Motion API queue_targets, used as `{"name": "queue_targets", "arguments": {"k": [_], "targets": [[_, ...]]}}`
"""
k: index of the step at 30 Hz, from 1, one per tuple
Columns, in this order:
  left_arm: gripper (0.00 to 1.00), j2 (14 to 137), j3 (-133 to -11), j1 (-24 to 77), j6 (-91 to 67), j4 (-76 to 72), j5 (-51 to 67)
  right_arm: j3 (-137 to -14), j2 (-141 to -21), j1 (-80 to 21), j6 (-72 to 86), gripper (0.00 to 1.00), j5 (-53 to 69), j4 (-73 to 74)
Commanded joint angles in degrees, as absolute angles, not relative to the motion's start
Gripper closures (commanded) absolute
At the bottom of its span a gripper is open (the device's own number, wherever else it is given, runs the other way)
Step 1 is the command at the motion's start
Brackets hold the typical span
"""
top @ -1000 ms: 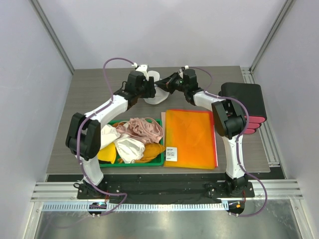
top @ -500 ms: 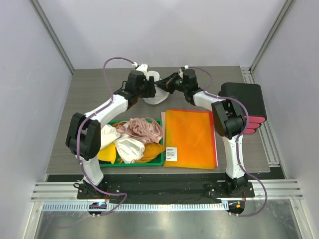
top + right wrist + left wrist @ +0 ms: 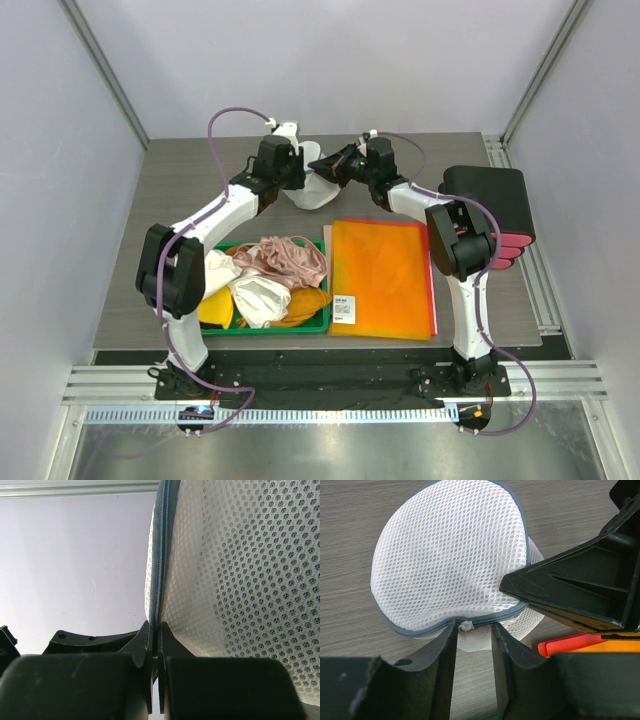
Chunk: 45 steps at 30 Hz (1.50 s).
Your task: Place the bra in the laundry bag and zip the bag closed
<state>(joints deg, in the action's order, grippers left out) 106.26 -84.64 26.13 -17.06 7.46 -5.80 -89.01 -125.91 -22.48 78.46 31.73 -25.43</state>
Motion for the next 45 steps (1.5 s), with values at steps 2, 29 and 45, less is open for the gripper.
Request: {"name": "queue_targets", "arguments": {"k": [2, 29, 45], "targets": [[0.72, 106.61, -86.57, 26.28, -15.82, 7.03, -6.5, -89.3, -121.55, -23.12, 79.8, 0.99, 34.1, -29.35], [1.0, 99.5, -75.86, 23.73, -16.52, 5.29, -15.67, -108.43, -131.91, -20.04, 68.04, 0.98, 39.2, -16.97], [1.0, 100.55, -77.87, 24.69, -27.16, -1.32, 4.66, -91.86, -111.11, -22.24, 43.5, 0.16, 11.43, 10.72]]}}
